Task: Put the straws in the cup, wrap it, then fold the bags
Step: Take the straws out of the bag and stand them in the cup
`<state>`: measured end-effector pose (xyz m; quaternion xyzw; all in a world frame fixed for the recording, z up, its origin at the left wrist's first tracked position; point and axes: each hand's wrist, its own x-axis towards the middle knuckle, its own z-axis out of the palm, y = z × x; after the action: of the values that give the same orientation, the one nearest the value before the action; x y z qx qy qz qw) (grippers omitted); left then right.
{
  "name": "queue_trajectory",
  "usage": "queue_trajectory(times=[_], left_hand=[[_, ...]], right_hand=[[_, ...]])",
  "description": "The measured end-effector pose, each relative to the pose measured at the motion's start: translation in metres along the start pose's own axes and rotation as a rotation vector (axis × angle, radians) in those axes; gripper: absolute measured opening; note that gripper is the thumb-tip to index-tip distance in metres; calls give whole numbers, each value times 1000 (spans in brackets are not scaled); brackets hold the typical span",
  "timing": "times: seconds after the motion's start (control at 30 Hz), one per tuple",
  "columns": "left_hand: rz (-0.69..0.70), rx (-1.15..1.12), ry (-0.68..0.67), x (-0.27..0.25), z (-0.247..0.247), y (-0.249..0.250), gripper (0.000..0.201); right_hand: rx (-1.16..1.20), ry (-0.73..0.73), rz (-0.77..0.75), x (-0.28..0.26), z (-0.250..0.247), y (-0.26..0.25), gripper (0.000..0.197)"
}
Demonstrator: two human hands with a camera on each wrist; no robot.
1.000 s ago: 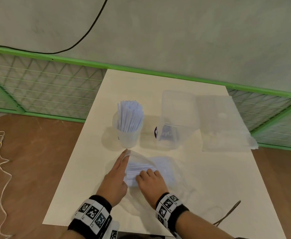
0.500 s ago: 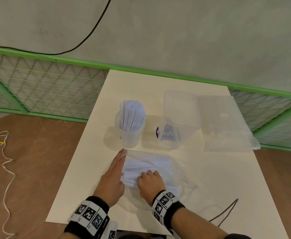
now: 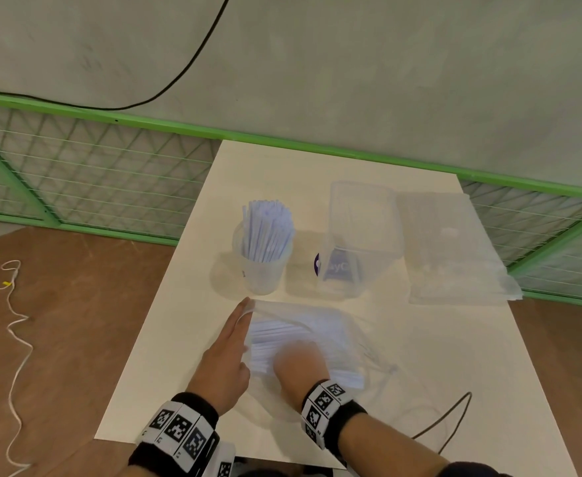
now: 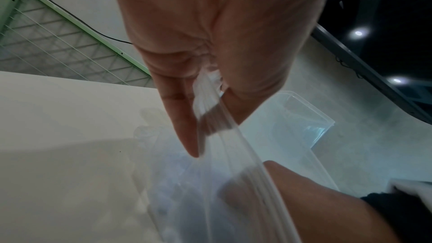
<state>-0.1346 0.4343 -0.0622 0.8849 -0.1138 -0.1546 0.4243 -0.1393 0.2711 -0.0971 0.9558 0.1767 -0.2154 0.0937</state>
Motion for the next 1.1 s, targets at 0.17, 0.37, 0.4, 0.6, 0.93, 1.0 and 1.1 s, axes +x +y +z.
queue_trajectory(times=[0.17, 0.37, 0.4, 0.6, 0.93, 1.0, 1.1], left_hand=[[4, 13, 2, -2, 0, 1, 98], [0, 1, -6, -3, 0, 0, 98], [0, 2, -7, -3, 0, 0, 98], [-6, 17, -2, -1, -1, 1, 98], [-21, 13, 8, 1, -6, 2, 99], [-13, 12, 12, 2, -5, 1, 99], [-15, 10, 10, 4, -4, 1, 99]], right_hand=[[26, 28, -11, -2, 0, 2, 22], [76, 58, -18, -4, 1, 4, 26], [69, 52, -19, -4, 1, 4, 26], [22, 17, -20, -3, 2, 4, 23], [452, 79, 22, -15, -2, 33, 41], [645, 119, 28, -19, -9, 45, 33], [893, 223, 11, -28, -25, 55, 16]])
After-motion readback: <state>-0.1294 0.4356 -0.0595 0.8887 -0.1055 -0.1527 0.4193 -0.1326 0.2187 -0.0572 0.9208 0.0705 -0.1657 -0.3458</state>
